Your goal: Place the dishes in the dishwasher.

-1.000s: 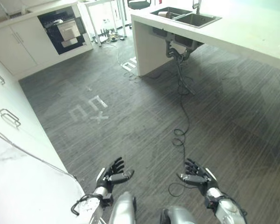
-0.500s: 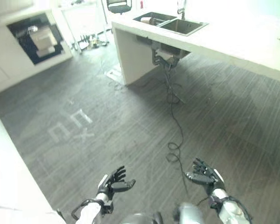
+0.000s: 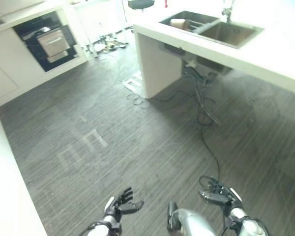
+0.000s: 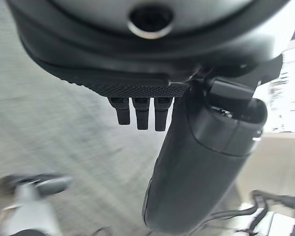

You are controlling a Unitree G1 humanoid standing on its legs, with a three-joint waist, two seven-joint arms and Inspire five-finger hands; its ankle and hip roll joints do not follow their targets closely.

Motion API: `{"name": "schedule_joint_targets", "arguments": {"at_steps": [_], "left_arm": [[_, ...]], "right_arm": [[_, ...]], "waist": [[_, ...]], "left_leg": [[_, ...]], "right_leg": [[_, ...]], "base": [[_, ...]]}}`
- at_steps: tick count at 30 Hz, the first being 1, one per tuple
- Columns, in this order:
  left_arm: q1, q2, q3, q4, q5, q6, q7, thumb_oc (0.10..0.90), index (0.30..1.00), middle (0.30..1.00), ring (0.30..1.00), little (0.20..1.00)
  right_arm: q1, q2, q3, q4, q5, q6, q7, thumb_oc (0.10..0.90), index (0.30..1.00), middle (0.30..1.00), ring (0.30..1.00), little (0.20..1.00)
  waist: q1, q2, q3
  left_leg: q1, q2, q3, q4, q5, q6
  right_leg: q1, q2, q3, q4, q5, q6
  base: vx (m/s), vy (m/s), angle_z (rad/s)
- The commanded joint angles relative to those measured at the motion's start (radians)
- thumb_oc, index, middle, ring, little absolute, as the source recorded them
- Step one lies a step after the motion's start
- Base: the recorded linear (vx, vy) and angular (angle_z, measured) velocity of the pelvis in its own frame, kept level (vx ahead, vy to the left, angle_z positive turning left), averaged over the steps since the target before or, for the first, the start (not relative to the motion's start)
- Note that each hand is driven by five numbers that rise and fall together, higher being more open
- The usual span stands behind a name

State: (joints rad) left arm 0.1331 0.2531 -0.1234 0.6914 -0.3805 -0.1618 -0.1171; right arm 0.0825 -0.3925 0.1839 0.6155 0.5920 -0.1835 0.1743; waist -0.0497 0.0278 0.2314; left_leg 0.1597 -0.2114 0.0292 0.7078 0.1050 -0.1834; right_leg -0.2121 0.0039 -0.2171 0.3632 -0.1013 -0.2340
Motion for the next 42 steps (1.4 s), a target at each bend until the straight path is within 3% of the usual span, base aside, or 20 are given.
{"name": "schedule_joint_targets", "arguments": {"at_steps": [1,3,5,8,11,14,17,18,19,22,23,25,29,32,34,36,37,38,40,42], "left_arm": [[-0.04,0.069,-0.008,-0.157,-0.022,-0.045,-0.025,0.8,0.9,0.9,0.9,0.9],[-0.039,0.068,-0.003,-0.138,-0.023,-0.032,-0.051,0.8,0.9,0.9,0.9,0.9],[-0.03,0.059,-0.001,-0.117,-0.004,-0.047,-0.065,0.8,0.9,0.9,0.9,0.9],[0.003,0.052,-0.001,-0.092,-0.019,-0.089,-0.081,0.8,0.9,0.9,0.9,0.9],[0.008,0.056,-0.003,-0.089,0.026,-0.08,-0.106,0.8,0.9,0.9,0.9,0.9],[-0.008,0.036,-0.006,0.025,0.12,-0.084,-0.035,0.8,0.9,0.9,0.9,0.9],[-0.052,0.045,-0.031,0.148,0.242,-0.101,0.037,0.8,0.9,0.9,0.9,0.9],[-0.08,0.045,-0.069,0.224,0.244,-0.11,0.054,0.8,0.9,0.9,0.9,0.9],[-0.085,0.042,-0.08,0.247,0.213,-0.118,0.075,0.8,0.9,0.9,0.9,0.9],[-0.093,0.035,-0.075,0.263,0.191,-0.137,0.093,0.8,0.9,0.9,0.9,0.9],[-0.102,0.039,-0.073,0.256,0.186,-0.137,0.105,0.8,0.9,0.9,0.9,0.9],[-0.11,0.042,-0.072,0.248,0.184,-0.136,0.123,0.8,0.9,0.9,0.9,0.9],[-0.123,0.028,-0.066,0.277,0.168,-0.147,0.168,0.8,0.9,0.9,0.9,0.9],[-0.091,0.011,-0.04,0.283,0.136,-0.122,0.204,0.8,0.9,0.9,0.9,0.9],[-0.08,0.006,-0.036,0.284,0.123,-0.116,0.21,0.8,0.9,0.9,0.9,0.9],[-0.068,-0.004,-0.028,0.296,0.105,-0.123,0.214,0.8,0.9,0.9,0.9,0.9],[-0.065,0.0,-0.026,0.301,0.113,-0.113,0.204,0.8,0.9,0.9,0.9,0.9],[-0.054,-0.013,-0.017,0.341,0.124,-0.136,0.213,0.8,0.9,0.9,0.9,0.9],[-0.052,-0.016,-0.014,0.367,0.122,-0.149,0.215,0.8,0.9,0.9,0.9,0.9],[-0.064,-0.015,-0.016,0.375,0.119,-0.14,0.208,0.8,0.9,0.9,0.9,0.9]], "right_arm": [[-0.04,-0.055,-0.048,-0.112,0.05,-0.07,0.018,0.8,0.9,0.9,0.9,0.9],[-0.033,-0.054,-0.056,-0.105,0.055,-0.085,0.024,0.8,0.9,0.9,0.9,0.9],[-0.036,-0.043,-0.049,-0.104,0.045,-0.091,0.018,0.8,0.9,0.9,0.9,0.9],[-0.04,-0.033,-0.028,-0.09,0.07,-0.082,-0.019,0.8,0.9,0.9,0.9,0.9],[-0.038,-0.035,-0.031,-0.057,0.042,-0.078,-0.04,0.8,0.9,0.9,0.9,0.9],[-0.042,-0.032,-0.043,0.017,0.052,-0.069,-0.032,0.8,0.9,0.9,0.9,0.9],[-0.034,0.005,-0.049,0.054,0.056,-0.062,-0.032,0.8,0.9,0.9,0.9,0.9],[-0.015,0.026,-0.042,0.06,0.028,-0.075,-0.022,0.8,0.9,0.9,0.9,0.9],[-0.014,0.024,-0.024,0.068,0.021,-0.079,-0.012,0.8,0.9,0.9,0.9,0.9],[-0.018,0.03,-0.011,0.102,0.006,-0.091,0.004,0.8,0.9,0.9,0.9,0.9],[-0.029,0.025,-0.011,0.141,0.006,-0.109,0.031,0.8,0.9,0.9,0.9,0.9],[-0.049,0.02,-0.015,0.189,0.014,-0.119,0.056,0.8,0.9,0.9,0.9,0.9],[-0.09,0.028,-0.033,0.323,-0.024,-0.104,0.07,0.8,0.9,0.9,0.9,0.9],[-0.104,0.03,-0.035,0.382,-0.012,-0.091,0.052,0.8,0.9,0.9,0.9,0.9],[-0.108,0.014,-0.036,0.397,-0.045,-0.097,0.055,0.8,0.9,0.9,0.9,0.9],[-0.116,-0.004,-0.047,0.437,-0.049,-0.121,0.065,0.8,0.9,0.9,0.9,0.9],[-0.114,-0.008,-0.061,0.45,-0.033,-0.131,0.049,0.8,0.9,0.9,0.9,0.9],[-0.124,-0.009,-0.075,0.471,-0.031,-0.132,0.053,0.8,0.9,0.9,0.9,0.9],[-0.13,-0.01,-0.073,0.48,-0.033,-0.138,0.054,0.8,0.9,0.9,0.9,0.9],[-0.143,-0.008,-0.067,0.491,-0.048,-0.151,0.048,0.8,0.9,0.9,0.9,0.9]], "waist": [[0.015,-0.048,0.031],[0.041,-0.047,0.042],[0.063,-0.052,0.039],[0.121,-0.039,0.055],[0.152,-0.04,0.069],[0.145,-0.03,0.044],[0.109,-0.018,0.016],[0.077,0.013,0.027],[0.063,0.023,0.043],[0.029,0.015,0.061],[0.017,0.004,0.066],[0.006,-0.003,0.066],[-0.016,-0.017,0.038],[0.009,-0.015,0.013],[0.029,-0.02,0.019],[0.052,-0.039,0.039],[0.077,-0.041,0.054],[0.112,-0.033,0.053],[0.132,-0.018,0.066],[0.136,-0.012,0.059]], "left_leg": [[-0.252,0.125,0.025,0.167,0.007,0.062],[-0.343,0.164,0.059,0.12,-0.03,0.082],[-0.358,0.178,0.088,-0.078,-0.047,0.105],[-0.434,0.229,0.044,-0.408,0.039,0.082],[-0.559,0.27,0.025,-0.408,0.059,0.07],[-0.475,0.238,0.028,-0.408,-0.077,0.123],[-0.371,0.209,0.024,-0.408,-0.172,0.192],[-0.293,0.184,0.013,-0.408,-0.23,0.258],[-0.246,0.184,0.025,-0.408,-0.257,0.27],[-0.214,0.174,0.021,-0.408,-0.288,0.273],[-0.196,0.174,0.022,-0.408,-0.31,0.259],[-0.178,0.17,0.016,-0.408,-0.34,0.246],[-0.126,0.143,-0.024,-0.408,-0.404,0.229],[-0.066,0.179,-0.026,-0.408,-0.38,0.199],[-0.021,0.201,-0.026,-0.408,-0.214,0.16],[-0.177,0.192,-0.018,-0.136,-0.101,0.125],[-0.292,0.177,0.002,-0.095,-0.1,0.135],[-0.275,0.134,-0.023,-0.399,-0.141,0.171],[-0.367,0.128,-0.04,-0.408,-0.097,0.152],[-0.386,0.126,-0.054,-0.408,-0.154,0.167]], "right_leg": [[0.14,-0.102,0.035,-0.063,-0.03,0.231],[0.184,-0.09,0.041,-0.063,-0.062,0.224],[0.198,-0.086,0.062,-0.063,-0.082,0.231],[0.255,-0.056,0.124,-0.063,-0.133,0.256],[0.3,-0.067,0.141,-0.063,-0.161,0.261],[0.375,-0.099,0.124,-0.063,-0.17,0.291],[0.409,-0.12,0.083,0.025,0.044,0.357],[0.219,-0.163,0.06,0.412,0.194,0.383],[0.138,-0.179,0.03,0.506,0.164,0.357],[0.076,-0.117,-0.03,0.347,0.109,0.344],[0.069,-0.112,-0.059,0.13,0.106,0.34],[0.05,-0.118,-0.062,-0.063,0.128,0.349],[-0.083,-0.185,0.046,-0.063,0.138,0.382],[-0.013,-0.151,0.043,-0.063,0.07,0.338],[0.037,-0.129,0.049,-0.063,0.02,0.302],[0.088,-0.121,0.069,-0.063,-0.018,0.266],[0.121,-0.113,0.07,-0.063,-0.035,0.259],[0.127,-0.089,0.116,-0.063,-0.059,0.285],[0.151,-0.058,0.14,-0.063,-0.079,0.287],[0.142,-0.05,0.141,-0.063,-0.086,0.288]], "base": [[0.41,-0.143,0.06],[0.41,-0.023,-0.24],[0.43,0.119,-0.43],[0.59,0.329,-0.62],[0.51,0.382,-0.71],[0.47,0.394,-0.47],[0.45,0.406,-0.02],[0.46,0.557,0.47],[0.45,0.472,0.07],[0.3,-0.014,-0.41],[0.37,-0.186,0.69],[0.31,-0.195,0.64],[0.47,-0.299,-0.21],[0.6,-0.424,0.12],[0.43,-0.372,-0.57],[0.31,-0.356,-0.57],[0.37,-0.105,-0.33],[0.34,0.007,-0.54],[0.15,0.107,-1.14],[-0.03,0.163,-1.1]]}}
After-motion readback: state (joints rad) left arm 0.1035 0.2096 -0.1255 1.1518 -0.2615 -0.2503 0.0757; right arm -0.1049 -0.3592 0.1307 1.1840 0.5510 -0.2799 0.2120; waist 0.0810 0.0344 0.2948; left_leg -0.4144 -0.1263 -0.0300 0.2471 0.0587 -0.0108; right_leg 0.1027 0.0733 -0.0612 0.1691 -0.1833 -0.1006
